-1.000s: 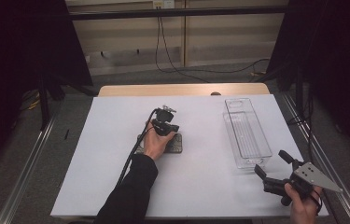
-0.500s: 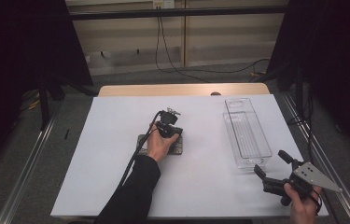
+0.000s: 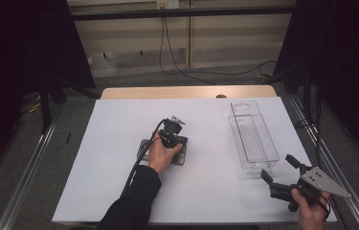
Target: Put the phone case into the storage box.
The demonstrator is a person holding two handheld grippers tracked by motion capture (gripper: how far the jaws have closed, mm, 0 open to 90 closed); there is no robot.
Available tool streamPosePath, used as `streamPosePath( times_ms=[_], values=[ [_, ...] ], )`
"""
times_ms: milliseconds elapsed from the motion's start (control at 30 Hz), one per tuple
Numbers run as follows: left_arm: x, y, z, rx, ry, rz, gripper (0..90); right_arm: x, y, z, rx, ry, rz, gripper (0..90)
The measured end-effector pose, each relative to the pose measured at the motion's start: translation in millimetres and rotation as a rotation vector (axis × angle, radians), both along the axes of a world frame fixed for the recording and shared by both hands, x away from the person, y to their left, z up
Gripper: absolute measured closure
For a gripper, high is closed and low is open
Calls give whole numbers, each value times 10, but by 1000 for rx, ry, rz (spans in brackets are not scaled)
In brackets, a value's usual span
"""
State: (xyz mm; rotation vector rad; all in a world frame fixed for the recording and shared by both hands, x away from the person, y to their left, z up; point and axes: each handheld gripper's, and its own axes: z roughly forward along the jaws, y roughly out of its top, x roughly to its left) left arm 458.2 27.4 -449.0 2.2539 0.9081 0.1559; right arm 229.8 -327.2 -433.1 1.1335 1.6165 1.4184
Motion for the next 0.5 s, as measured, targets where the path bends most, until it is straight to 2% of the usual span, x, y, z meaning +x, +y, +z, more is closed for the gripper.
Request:
streamPosePath(
  times_ms=[167,367,500],
  values=[
    [-43,-1,7,11,-6,-17,900,0,3,-1,-2,0,-1,0],
    [-97,5,-1,-1,-4,-22,900,1,2,-1,-2,1,0,0],
    [-139,-6,9,16,-12,-36,900,2,4,-1,-3,0,0,0]
  ],
)
